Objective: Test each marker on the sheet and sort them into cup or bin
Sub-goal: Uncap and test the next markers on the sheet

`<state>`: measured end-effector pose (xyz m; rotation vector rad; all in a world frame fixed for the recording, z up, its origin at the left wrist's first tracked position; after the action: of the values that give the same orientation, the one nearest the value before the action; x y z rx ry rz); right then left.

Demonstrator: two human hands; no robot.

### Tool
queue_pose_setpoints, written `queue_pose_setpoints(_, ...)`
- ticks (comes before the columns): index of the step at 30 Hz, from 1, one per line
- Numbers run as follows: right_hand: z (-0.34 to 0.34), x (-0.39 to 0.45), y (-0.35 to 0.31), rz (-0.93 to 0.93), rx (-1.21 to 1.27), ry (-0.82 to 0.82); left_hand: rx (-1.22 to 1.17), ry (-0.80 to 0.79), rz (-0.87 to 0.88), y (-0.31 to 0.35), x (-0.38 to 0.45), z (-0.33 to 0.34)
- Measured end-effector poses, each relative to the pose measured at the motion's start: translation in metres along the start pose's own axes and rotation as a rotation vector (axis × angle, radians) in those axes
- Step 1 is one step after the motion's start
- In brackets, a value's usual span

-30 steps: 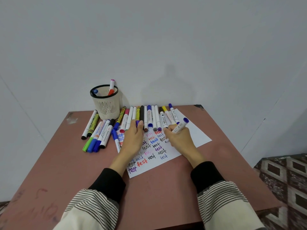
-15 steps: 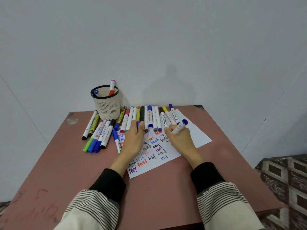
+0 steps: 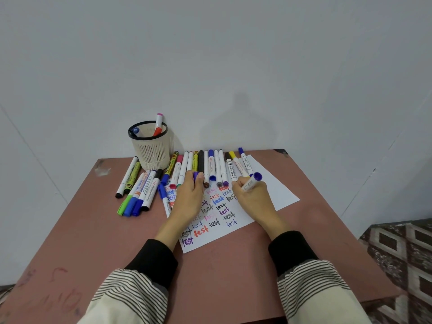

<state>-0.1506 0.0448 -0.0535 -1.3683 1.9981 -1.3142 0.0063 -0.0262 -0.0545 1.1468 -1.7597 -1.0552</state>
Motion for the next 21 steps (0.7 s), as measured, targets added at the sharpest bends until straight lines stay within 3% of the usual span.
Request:
queue_pose_setpoints(15, -0.003, 0.001, -0.003, -0.03, -0.025, 0.061, -0.078, -0.005, 0.044, 0.002, -0.001, -0.001)
queue_pose_setpoints(21, -0.015, 0.001, -0.013, 0.071, 0.354, 0.175, 0.002, -0.003, 0.19, 0.006, -0.004, -0.003)
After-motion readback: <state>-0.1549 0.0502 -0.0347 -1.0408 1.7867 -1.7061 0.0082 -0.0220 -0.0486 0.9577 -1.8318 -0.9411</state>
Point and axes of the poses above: each hand's wrist, its own x-axis towards the middle knuckle, its own z-axis out of the palm, y = z × x, the point moved 2 cm from there along x, towards the middle knuckle, and after that the axes turned 3 degrees about -x, right-handed, at the moved point
